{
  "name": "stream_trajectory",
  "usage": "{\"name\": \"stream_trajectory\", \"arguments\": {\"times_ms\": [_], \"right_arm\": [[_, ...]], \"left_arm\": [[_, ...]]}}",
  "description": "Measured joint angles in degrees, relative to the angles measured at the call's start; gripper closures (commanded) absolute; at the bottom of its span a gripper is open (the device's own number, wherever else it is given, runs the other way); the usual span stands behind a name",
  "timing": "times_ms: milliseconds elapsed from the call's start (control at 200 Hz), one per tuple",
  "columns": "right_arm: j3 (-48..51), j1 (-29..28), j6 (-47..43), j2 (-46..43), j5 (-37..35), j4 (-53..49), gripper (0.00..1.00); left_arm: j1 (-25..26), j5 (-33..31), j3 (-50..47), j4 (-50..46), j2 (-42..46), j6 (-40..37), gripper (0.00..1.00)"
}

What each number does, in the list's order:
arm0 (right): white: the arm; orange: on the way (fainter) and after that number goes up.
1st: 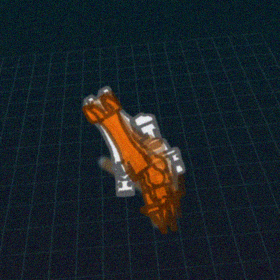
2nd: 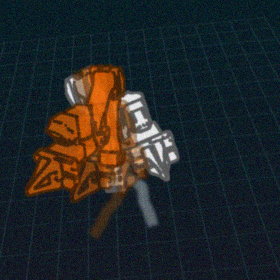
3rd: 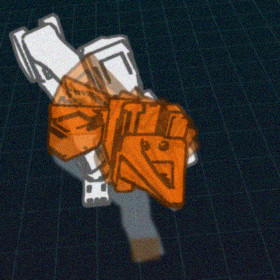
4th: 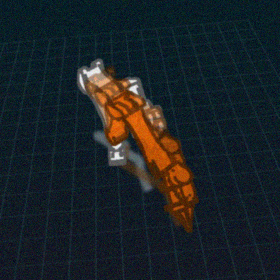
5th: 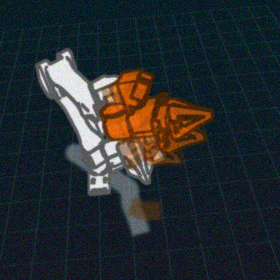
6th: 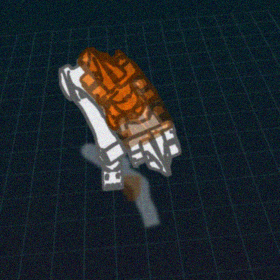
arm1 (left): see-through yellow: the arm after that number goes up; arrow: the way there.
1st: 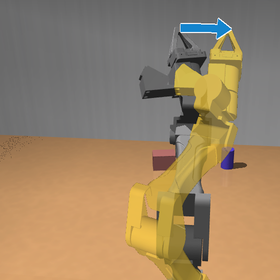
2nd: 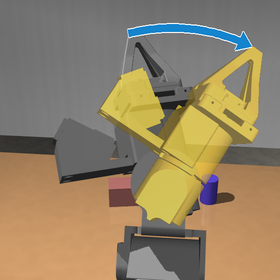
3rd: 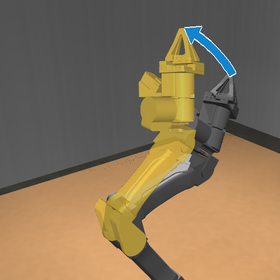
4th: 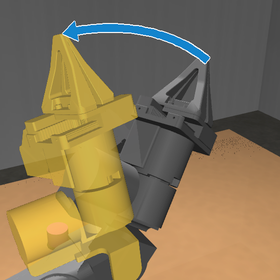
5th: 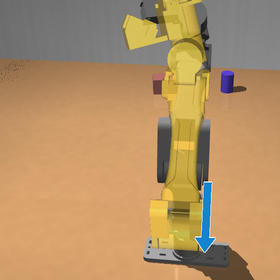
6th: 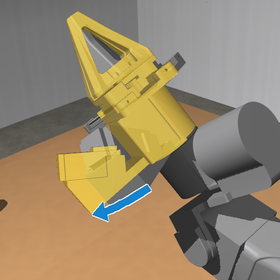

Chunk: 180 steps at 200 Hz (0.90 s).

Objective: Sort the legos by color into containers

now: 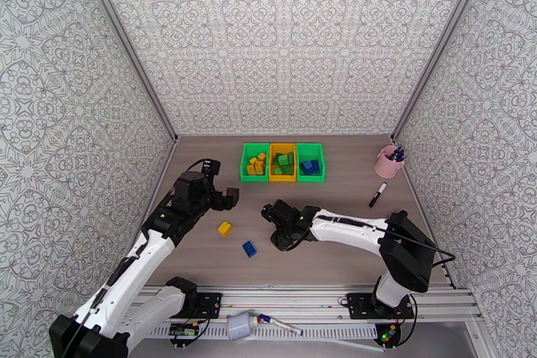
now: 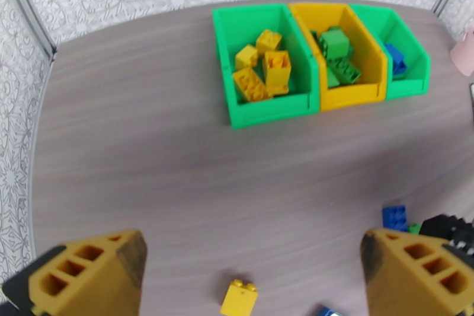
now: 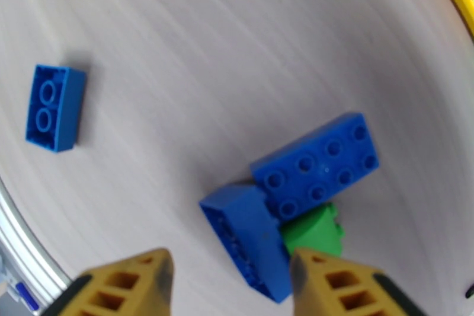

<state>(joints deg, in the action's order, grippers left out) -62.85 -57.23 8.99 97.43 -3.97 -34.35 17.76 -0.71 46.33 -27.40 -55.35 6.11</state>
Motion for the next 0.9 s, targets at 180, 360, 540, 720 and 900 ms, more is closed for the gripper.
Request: {"name": "stream_trajectory", "arguments": {"times_ms": [180, 360, 540, 720, 900], "right_arm": [[-1.1, 0.8, -1.5, 2.0, 0.6, -0.8, 0.52], [-1.5, 0.9, -1.5, 2.1, 3.3, -0.9, 0.54], [-1.6, 0.9, -1.6, 2.3, 5.8, -1.2, 0.53], [-1.7, 0.9, -2.0, 2.8, 6.4, -2.0, 0.48], [-2.4, 0.9, -3.0, 3.3, 6.9, -2.8, 0.47]], "left_arm": [[-1.5, 2.7, -1.0, 0.7, -1.0, -0.3, 0.0], [-3.3, 4.4, -1.1, 1.6, -1.1, -0.3, 0.0], [-4.8, 5.9, -1.1, 2.4, -1.2, -0.3, 0.0], [-5.5, 7.0, -1.1, 2.6, -1.4, -0.3, 0.0], [-5.7, 7.2, -1.1, 2.8, -1.4, -0.3, 0.0]]}}
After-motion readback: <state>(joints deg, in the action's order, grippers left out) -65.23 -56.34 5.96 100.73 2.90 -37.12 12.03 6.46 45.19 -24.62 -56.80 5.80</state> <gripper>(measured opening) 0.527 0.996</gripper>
